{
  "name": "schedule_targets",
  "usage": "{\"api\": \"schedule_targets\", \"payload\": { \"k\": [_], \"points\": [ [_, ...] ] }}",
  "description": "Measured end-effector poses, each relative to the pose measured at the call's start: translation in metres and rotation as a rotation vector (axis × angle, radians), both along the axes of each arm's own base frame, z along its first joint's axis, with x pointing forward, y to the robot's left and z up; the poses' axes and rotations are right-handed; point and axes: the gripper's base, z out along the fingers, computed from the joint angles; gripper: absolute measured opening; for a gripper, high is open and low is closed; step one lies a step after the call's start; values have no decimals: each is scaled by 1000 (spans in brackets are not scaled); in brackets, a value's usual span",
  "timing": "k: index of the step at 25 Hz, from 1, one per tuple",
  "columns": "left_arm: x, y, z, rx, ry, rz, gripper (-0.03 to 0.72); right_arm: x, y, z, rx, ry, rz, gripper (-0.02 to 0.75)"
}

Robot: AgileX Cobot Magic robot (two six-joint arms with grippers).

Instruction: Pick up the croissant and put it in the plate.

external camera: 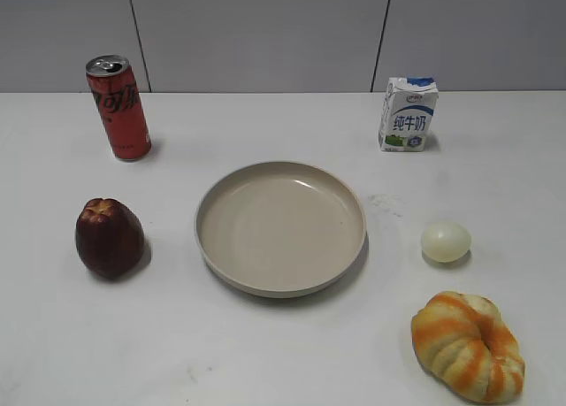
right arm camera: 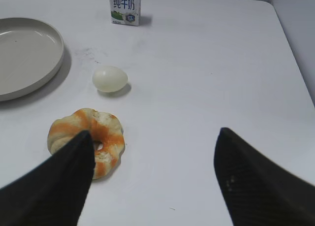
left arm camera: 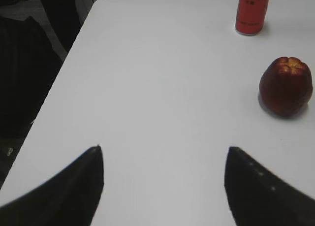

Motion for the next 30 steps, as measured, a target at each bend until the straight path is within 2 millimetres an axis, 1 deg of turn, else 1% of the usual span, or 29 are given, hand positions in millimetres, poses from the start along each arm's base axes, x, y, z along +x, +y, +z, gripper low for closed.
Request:
{"api": "schedule_targets", "payload": {
  "k": [13,17,20,24,27,30],
  "points": [
    [0,0,0,0,0,0,584,0,-1,0,-9,0,-7,571],
    [0,0,0,0,0,0,584,8,-3,0,-35,46,-23,571],
    [0,0,0,0,0,0,584,22,-2,5,-32,105,-20,571],
    [0,0,0,0,0,0,584,48,2,14,15,210,1,571],
    [0,0,0,0,0,0,584,69,8,16,89,285,24,571],
    [0,0,0,0,0,0,584,91,13,10,152,380,32,571]
  ]
}}
